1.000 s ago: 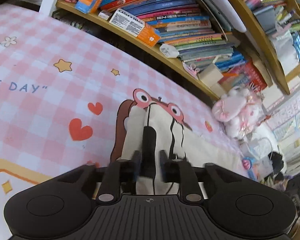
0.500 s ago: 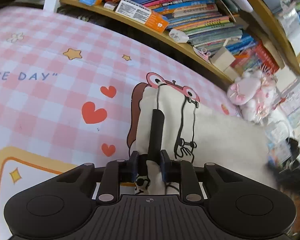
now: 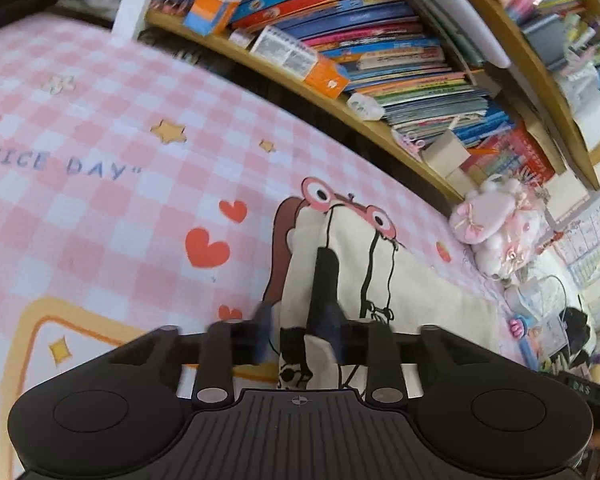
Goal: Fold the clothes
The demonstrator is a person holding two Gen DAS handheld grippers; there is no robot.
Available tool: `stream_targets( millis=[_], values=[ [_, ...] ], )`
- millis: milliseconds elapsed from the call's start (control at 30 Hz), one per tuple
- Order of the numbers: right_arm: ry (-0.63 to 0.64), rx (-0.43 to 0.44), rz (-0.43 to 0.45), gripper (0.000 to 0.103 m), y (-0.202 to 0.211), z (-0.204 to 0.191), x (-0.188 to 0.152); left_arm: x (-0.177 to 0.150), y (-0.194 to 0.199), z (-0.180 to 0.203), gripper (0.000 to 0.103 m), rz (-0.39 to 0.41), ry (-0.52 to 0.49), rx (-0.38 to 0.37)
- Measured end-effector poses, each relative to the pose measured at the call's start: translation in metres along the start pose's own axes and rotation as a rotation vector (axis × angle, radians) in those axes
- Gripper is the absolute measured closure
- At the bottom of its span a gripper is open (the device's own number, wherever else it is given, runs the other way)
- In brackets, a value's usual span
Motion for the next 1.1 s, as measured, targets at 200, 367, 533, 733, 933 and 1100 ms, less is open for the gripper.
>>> stream_targets(
  millis=[200,367,533,733,933,1100],
  values=[
    [-0.015,-0.050,-0.043,0.070,-0.013,0.001,-0.005,0.000,-0.002,0.005,0.084,0.009,-0.026,0.041],
    [-0.036,-0.052,-0.027,0.083,-0.016,0.003,-0.009,0.001,-0.003,0.009,0.101,0.018,-0.050,0.077],
    [-0.041,-0.029,-0.035,0.082,-0.016,0.002,-0.008,0.001,-0.003,0.012,0.097,0.024,-0.066,0.106],
    [-0.072,-0.056,-0.023,0.041,-0.004,0.004,-0.007,-0.003,0.012,0.003,0.027,0.039,-0.037,0.029],
    [-0.145,-0.022,-0.072,0.036,-0.003,0.014,-0.009,0.001,-0.008,-0.003,0.026,-0.055,0.023,0.006],
    [-0.146,-0.003,-0.088,0.035,-0.013,0.008,-0.006,0.004,-0.025,0.003,0.030,-0.078,0.027,0.008]
  ],
)
Point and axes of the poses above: each gripper's, at about its wrist camera, not at the fingertips, and y roughly against the way its jaws point, z to its right, x to its top, the point moved 4 cm from there along -y, roughly the way its jaws point, and after that the axes turned 15 degrees about -z, right-handed, at the moved point
